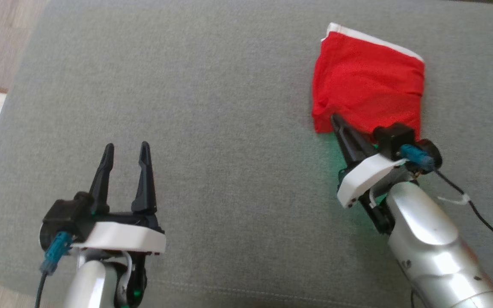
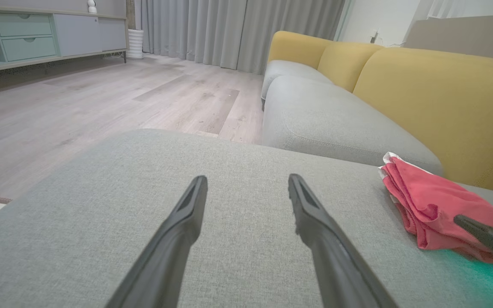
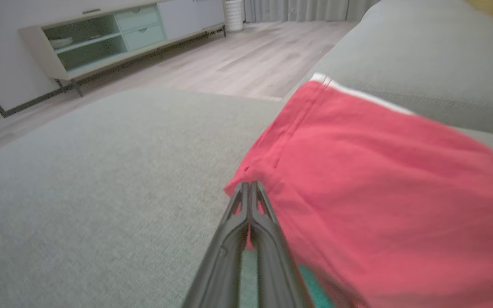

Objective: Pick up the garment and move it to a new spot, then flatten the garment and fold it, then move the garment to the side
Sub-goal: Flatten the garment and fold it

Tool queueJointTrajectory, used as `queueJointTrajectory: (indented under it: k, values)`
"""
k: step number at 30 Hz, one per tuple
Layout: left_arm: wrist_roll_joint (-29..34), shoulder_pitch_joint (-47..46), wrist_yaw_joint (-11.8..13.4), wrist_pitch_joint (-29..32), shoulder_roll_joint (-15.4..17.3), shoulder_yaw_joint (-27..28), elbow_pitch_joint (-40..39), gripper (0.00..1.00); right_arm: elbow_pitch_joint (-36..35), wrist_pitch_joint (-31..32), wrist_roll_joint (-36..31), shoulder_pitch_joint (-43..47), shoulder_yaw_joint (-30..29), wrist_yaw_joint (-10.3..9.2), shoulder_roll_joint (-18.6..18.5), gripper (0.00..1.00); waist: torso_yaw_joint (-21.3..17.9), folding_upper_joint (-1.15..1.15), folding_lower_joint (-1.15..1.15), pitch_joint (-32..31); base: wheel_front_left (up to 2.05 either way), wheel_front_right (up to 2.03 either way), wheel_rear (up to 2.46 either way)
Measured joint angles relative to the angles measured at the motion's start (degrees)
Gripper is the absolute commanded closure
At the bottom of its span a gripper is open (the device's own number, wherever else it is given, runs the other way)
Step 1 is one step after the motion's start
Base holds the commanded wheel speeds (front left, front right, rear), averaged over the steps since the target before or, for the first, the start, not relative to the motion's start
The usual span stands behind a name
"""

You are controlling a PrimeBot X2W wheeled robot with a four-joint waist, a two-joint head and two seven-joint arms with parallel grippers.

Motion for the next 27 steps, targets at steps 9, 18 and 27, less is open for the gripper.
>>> queueJointTrajectory:
  k: [9,18,27]
  values:
    - [1.4,0.6,-1.3,0.0,-0.1,2.6,1.0,0.0,-11.1,-2.2,0.6,9.5,-10.8,0.0,-3.8,0.7,-2.3,0.0,0.0,-3.5,0.0,0.0,0.0]
    - [2.8,3.0,-3.0,0.0,0.0,5.4,3.1,0.0,-24.5,-2.8,-3.1,21.1,-25.1,0.0,-3.8,0.0,-3.9,0.0,0.0,-5.8,0.0,0.0,0.0]
    - [3.0,4.4,-3.6,0.0,0.0,5.4,4.9,0.0,-27.8,-2.8,-3.9,29.1,-28.3,0.0,-1.5,0.0,-4.2,0.0,0.0,-6.8,0.0,0.0,0.0]
